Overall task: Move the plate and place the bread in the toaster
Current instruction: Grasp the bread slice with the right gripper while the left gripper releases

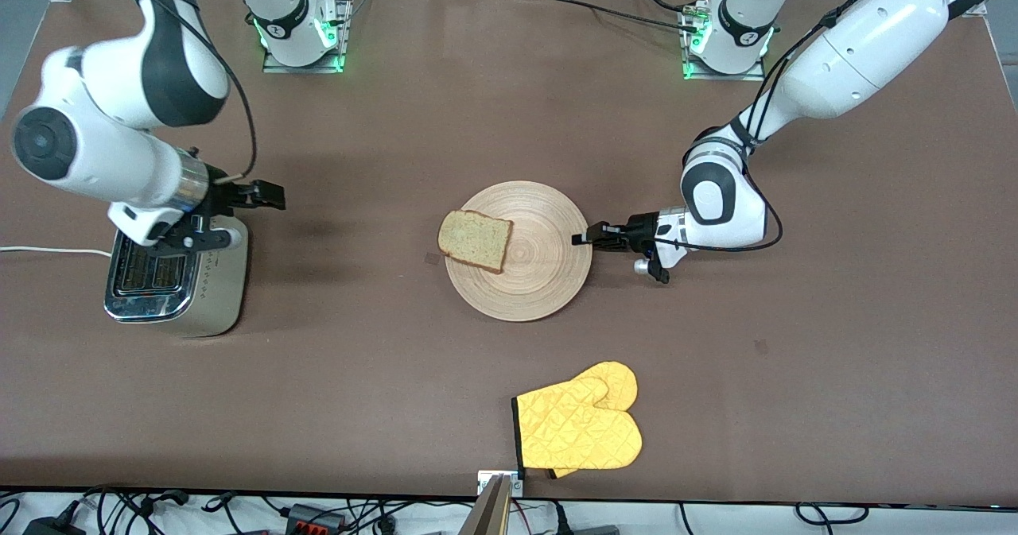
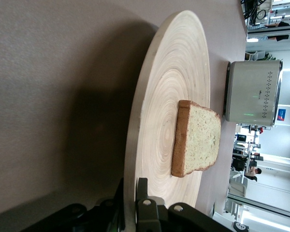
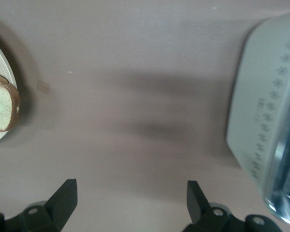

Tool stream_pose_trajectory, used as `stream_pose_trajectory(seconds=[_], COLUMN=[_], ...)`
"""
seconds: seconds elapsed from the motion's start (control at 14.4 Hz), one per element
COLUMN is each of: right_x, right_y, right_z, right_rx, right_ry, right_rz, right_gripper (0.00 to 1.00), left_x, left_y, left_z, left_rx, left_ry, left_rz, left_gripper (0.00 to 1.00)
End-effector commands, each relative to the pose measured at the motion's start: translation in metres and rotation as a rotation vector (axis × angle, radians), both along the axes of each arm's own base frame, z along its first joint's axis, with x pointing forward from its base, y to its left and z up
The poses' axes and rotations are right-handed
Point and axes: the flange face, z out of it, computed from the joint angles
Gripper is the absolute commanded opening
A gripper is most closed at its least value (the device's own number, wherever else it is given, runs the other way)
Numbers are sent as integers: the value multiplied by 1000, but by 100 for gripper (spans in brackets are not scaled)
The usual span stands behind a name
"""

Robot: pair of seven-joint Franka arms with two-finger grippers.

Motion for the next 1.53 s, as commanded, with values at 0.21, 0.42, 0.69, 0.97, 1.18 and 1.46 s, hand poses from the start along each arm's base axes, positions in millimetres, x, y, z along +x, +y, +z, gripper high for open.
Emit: stream_pose_trajectory(seconds=[0.21, 0.42, 0.69, 0.97, 1.18, 1.46], right_x=[5, 5, -1, -14, -23, -32], right_y=[50, 84, 123, 164, 196, 218], right_z=[-62, -104, -145, -171, -178, -193], right_rx=[39, 135, 246, 300, 317, 317], right_ry=[12, 47, 85, 131, 126, 115], right_rz=[-10, -66, -152, -256, -326, -361], right_gripper=[100, 100, 100, 100, 100, 100], left_x=[14, 22, 67, 107, 118, 120], left_y=[32, 51, 145, 203, 230, 228], left_z=[42, 92, 133, 202, 237, 262], left_rx=[23, 67, 206, 358, 576, 819], left_ry=[-72, -171, -352, -433, -395, -220], left_rz=[37, 4, -331, -620, -824, -856], left_gripper=[100, 100, 100, 100, 100, 100])
